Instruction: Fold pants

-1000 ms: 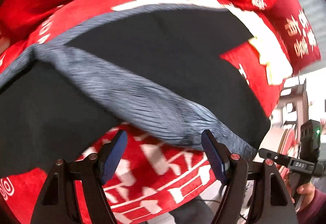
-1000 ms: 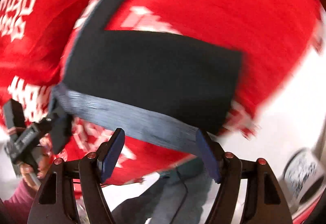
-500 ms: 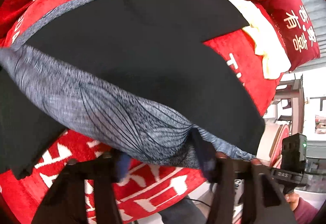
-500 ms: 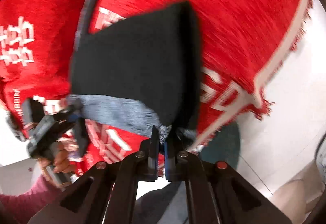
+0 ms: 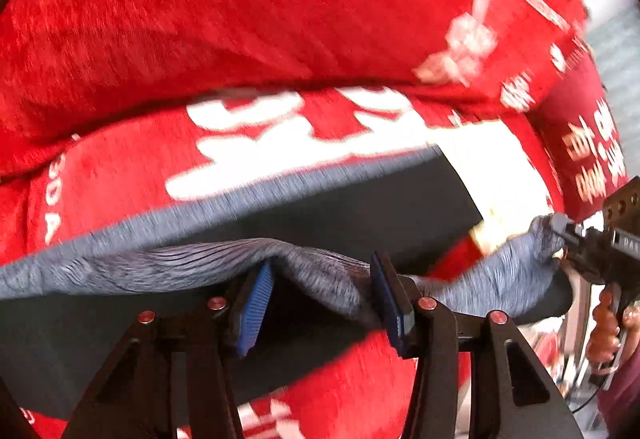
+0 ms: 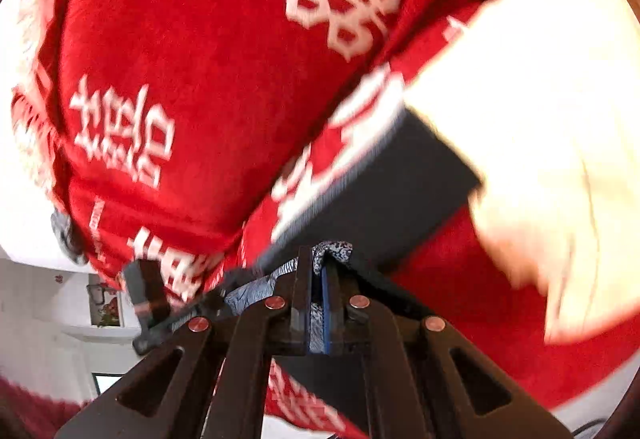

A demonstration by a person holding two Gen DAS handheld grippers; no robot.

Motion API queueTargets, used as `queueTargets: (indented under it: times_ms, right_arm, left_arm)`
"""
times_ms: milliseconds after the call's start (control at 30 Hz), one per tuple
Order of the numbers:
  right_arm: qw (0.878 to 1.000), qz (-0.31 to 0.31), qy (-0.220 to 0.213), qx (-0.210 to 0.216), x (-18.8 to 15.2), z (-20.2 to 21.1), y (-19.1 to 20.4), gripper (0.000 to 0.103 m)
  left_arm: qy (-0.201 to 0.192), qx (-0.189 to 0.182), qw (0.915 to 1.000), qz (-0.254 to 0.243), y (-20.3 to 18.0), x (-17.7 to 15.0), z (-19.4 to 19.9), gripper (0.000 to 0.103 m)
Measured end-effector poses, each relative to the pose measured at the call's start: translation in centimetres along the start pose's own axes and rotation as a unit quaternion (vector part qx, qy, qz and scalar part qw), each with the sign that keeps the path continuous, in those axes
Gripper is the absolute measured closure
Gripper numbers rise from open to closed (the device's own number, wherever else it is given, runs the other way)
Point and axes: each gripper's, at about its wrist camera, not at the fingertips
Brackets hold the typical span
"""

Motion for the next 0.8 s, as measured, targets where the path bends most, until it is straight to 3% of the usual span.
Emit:
queueTargets:
  times_ms: [67,133,167,233,267,300,367,433,567,733,767,800]
  right_arm:
    - [1.0,0.0,0.012,-0.024,3.7,-0.1,-0.3,0.098]
    - [0.998,-0.008,0.023,-0.058,7.4,-1.3,-0.1,0.094]
    - [0.997,-0.015,0.026,-0.07,8.3,-1.5,-0.5,0.092]
    - [0.994,-0.025,0.027,-0.104,10.1,-2.3,-0.7,0.072]
    - [0.993,-0.025,0.022,-0.112,10.6,-2.3,-0.8,0.042]
    - [0.993,-0.025,0.01,-0.117,10.9,-2.0,-0.7,0.022]
    - [0.993,-0.015,-0.025,-0.118,10.6,-0.9,-0.2,0.022]
    - [0.992,-0.006,-0.029,-0.12,9.6,-0.1,0.0,0.023]
    - [0.992,-0.051,0.005,-0.118,4.5,-1.3,-2.9,0.049]
    - [0.986,-0.138,0.039,-0.086,0.7,-5.0,-8.0,0.051]
    - [0.986,-0.145,0.026,-0.078,0.8,-5.4,-8.5,0.053]
    - [0.986,-0.145,0.017,-0.077,1.0,-5.5,-8.6,0.062]
  left_arm:
    - [-0.02,0.036,0.9991,0.01,0.7,1.6,0.8,0.051]
    - [-0.024,0.065,0.9975,0.013,1.1,2.6,1.3,0.022]
    - [-0.034,0.076,0.9964,0.015,1.4,2.7,1.8,0.02]
    - [-0.038,0.095,0.9946,0.012,1.8,2.7,2.3,0.02]
    - [-0.033,0.105,0.9939,0.009,2.0,2.5,2.2,0.02]
    - [-0.028,0.117,0.9927,0.009,2.3,2.3,2.0,0.02]
    - [-0.011,0.138,0.9903,0.011,3.0,1.3,1.2,0.02]
    - [0.01,0.155,0.9876,0.021,4.0,0.1,-0.2,0.02]
    - [0.04,0.161,0.9844,0.06,5.9,-2.1,-2.4,0.02]
    - [0.06,0.168,0.9815,0.071,6.3,-3.3,-4.0,0.02]
    - [0.062,0.17,0.981,0.071,6.3,-3.4,-4.2,0.02]
    - [0.063,0.173,0.9804,0.071,6.2,-3.4,-4.4,0.02]
Point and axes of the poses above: each gripper's, at about its wrist camera, not at the fingertips, and z roughly against the way its jaws point, y to its left, x to its top, and after that the axes turned 15 degrees about y, right-handed
